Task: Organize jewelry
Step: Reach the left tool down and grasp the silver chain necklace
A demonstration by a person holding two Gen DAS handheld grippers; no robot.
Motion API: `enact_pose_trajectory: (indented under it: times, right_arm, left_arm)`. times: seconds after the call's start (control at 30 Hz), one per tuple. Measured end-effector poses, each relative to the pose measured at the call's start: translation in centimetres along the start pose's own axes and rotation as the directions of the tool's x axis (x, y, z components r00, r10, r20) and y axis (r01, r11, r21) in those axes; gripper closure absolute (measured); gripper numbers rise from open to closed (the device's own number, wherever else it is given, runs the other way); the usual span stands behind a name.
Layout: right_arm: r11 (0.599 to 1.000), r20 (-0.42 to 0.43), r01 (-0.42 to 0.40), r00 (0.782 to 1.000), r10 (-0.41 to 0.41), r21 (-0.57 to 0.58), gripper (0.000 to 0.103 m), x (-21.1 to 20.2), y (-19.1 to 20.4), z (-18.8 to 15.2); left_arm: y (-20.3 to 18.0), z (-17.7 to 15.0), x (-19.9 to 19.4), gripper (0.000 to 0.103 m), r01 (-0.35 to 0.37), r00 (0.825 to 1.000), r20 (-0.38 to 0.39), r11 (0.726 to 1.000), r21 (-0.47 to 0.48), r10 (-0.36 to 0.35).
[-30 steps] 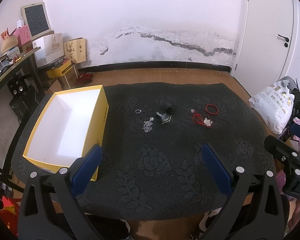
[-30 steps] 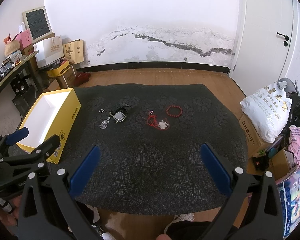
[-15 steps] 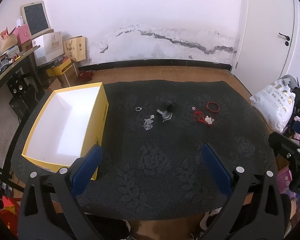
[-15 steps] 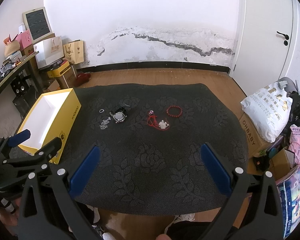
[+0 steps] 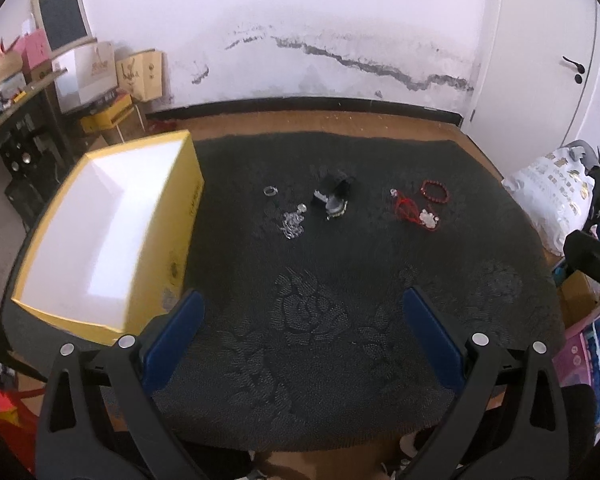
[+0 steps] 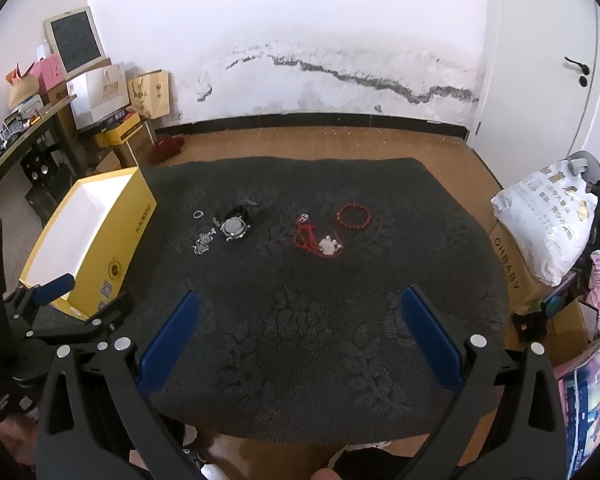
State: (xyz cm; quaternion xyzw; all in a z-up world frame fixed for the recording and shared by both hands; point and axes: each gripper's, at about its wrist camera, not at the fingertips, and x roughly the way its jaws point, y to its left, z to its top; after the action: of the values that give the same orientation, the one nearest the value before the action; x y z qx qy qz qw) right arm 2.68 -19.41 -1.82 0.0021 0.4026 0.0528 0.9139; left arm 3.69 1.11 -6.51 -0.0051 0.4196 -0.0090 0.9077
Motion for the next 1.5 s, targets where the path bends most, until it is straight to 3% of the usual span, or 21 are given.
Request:
enact_pose_trajectory:
  times: [0.17,0.37,0.5,0.6,0.8,0.9,1.1,1.27,1.3,1.33,1.4,1.5]
  right_arm:
    - [1.0,-0.01,-0.005,1.0,0.005,0.005,0.006,4.0,-0.9,1.2]
    - [0.999,-0.03,-0.031,0.999,0.032,0.03,0.006,9.9,-2.3,1.7]
    - [0.997,-0.006,-0.045,0.999,0.045,0.069,0.006,13.4,-3.1,1.2]
    - [0.995,-0.038,-0.066,0.997,0.069,0.07,0.006,15.4,-3.8,1.0]
    - [0.987,-0.06,-0.122,0.99,0.129,0.1,0.006,16.7,-4.8,1.5]
    - [0.984,-0.061,-0.143,0.987,0.15,0.109,0.006,16.7,-4.9,1.6]
    - [0.976,-0.064,-0.184,0.979,0.192,0.113,0.006,16.0,-4.5,1.5]
    - [0.975,-0.055,-0.19,0.979,0.197,0.119,0.006,15.7,-4.6,1.5]
    - [0.974,-0.057,-0.188,0.979,0.196,0.122,0.006,15.8,-4.7,1.5]
    - [0.973,-0.059,-0.189,0.978,0.198,0.128,0.006,15.8,-4.8,1.5]
    - [0.972,-0.06,-0.191,0.978,0.201,0.137,0.006,15.8,-5.0,1.6]
    - [0.971,-0.057,-0.194,0.978,0.203,0.137,0.006,15.8,-5.1,1.6]
  left_arm:
    - [-0.3,0.0,4.7,0.006,0.034,0.999,-0.022,0.999,0.01,-0.034]
    - [0.7,0.3,12.3,0.006,0.092,0.995,-0.036,0.995,-0.045,-0.093]
    - [0.6,0.8,17.2,0.006,0.073,0.995,-0.071,0.997,-0.013,-0.074]
    - [1.0,1.5,19.7,0.006,0.055,0.996,-0.075,0.999,0.001,-0.054]
    - [2.5,3.3,23.1,0.006,0.073,0.99,-0.122,0.995,0.061,-0.065]
    - [1.9,3.5,23.5,0.006,0.088,0.993,-0.096,0.978,0.191,-0.071]
    - [2.3,4.9,24.8,0.006,0.164,0.984,-0.105,0.954,0.252,-0.142]
    - [1.9,5.0,24.9,0.006,0.151,0.987,-0.097,0.957,0.246,-0.131]
    - [1.8,5.1,24.8,0.012,0.145,0.988,-0.09,0.96,0.241,-0.127]
    - [1.9,5.0,24.4,0.028,0.136,0.99,-0.08,0.963,0.233,-0.12]
    - [2.0,5.1,23.9,0.049,0.138,0.99,-0.065,0.963,0.231,-0.127]
    - [1.5,5.4,23.9,0.055,0.13,0.991,-0.055,0.959,0.251,-0.12]
